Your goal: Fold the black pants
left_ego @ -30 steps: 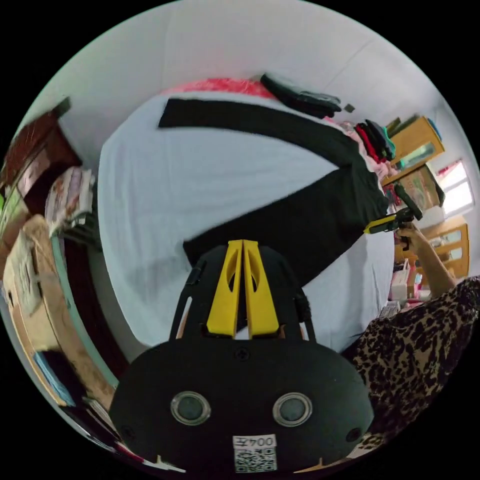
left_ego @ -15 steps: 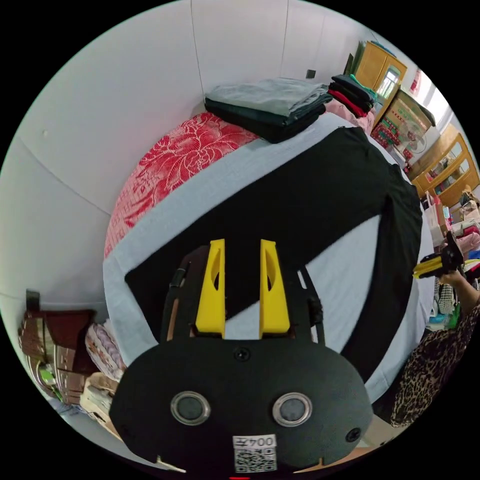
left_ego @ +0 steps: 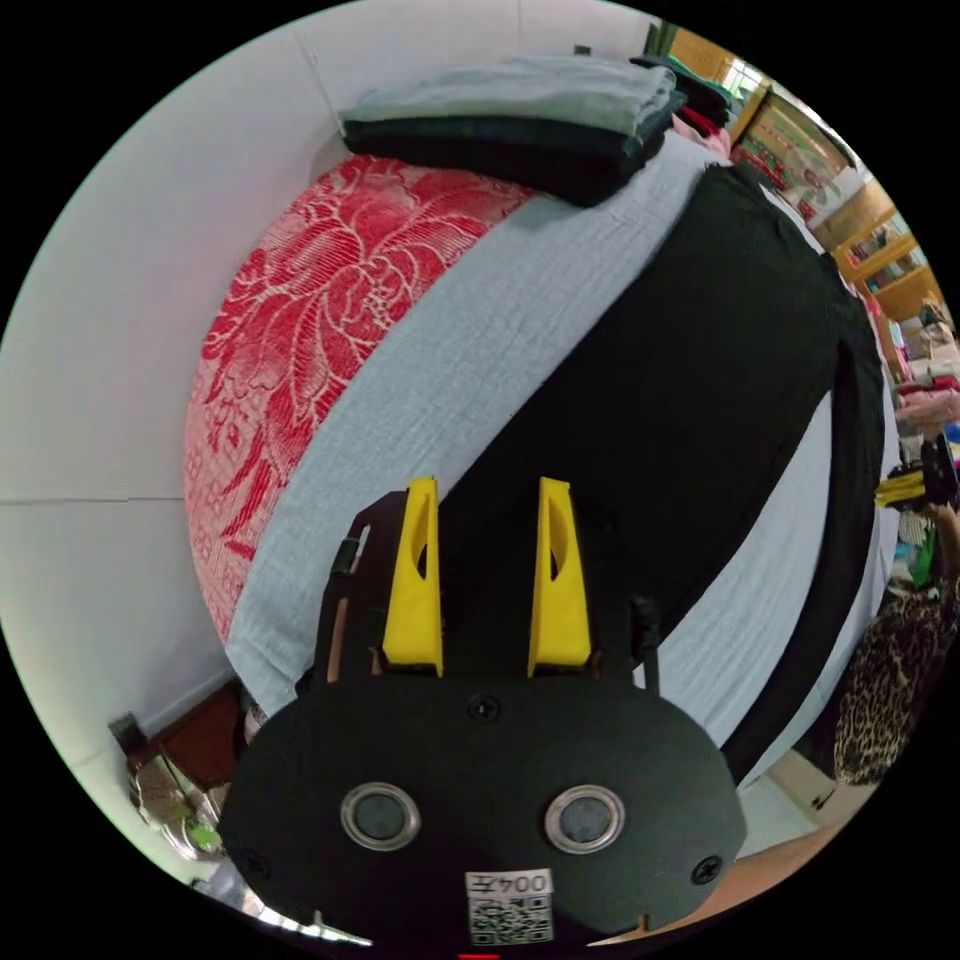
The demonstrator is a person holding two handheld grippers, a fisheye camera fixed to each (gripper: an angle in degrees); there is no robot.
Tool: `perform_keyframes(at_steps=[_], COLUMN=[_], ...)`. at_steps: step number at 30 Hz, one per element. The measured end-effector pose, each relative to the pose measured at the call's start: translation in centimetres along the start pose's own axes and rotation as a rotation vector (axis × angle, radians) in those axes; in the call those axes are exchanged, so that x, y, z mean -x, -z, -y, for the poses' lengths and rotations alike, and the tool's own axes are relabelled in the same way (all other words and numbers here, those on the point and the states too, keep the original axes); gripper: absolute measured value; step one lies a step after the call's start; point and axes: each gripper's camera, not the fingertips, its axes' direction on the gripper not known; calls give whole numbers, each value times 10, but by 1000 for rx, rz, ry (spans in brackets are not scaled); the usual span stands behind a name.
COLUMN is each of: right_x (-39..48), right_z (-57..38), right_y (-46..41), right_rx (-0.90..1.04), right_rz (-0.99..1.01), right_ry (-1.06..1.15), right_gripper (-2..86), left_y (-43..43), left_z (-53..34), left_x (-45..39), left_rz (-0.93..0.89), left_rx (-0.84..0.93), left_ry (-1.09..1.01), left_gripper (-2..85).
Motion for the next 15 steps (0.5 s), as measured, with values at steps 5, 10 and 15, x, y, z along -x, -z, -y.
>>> perform_keyframes(at_steps=[5,10,15], right_x=[1,3,-3], right_z=[2,2,2], right_y=[28,56,87], right_rx=[-10,-33,-47], right_rz=[-10,-13,71], right_ry=[2,-32,-88], right_gripper=[36,33,19], left_y=[4,12,16], left_z=[19,33,23], left_x=[12,-2,-49], left_rz=[-21,-1,192], left_rx=[11,70,27], left_ry=[-1,23,23], left_gripper=[122,54,30])
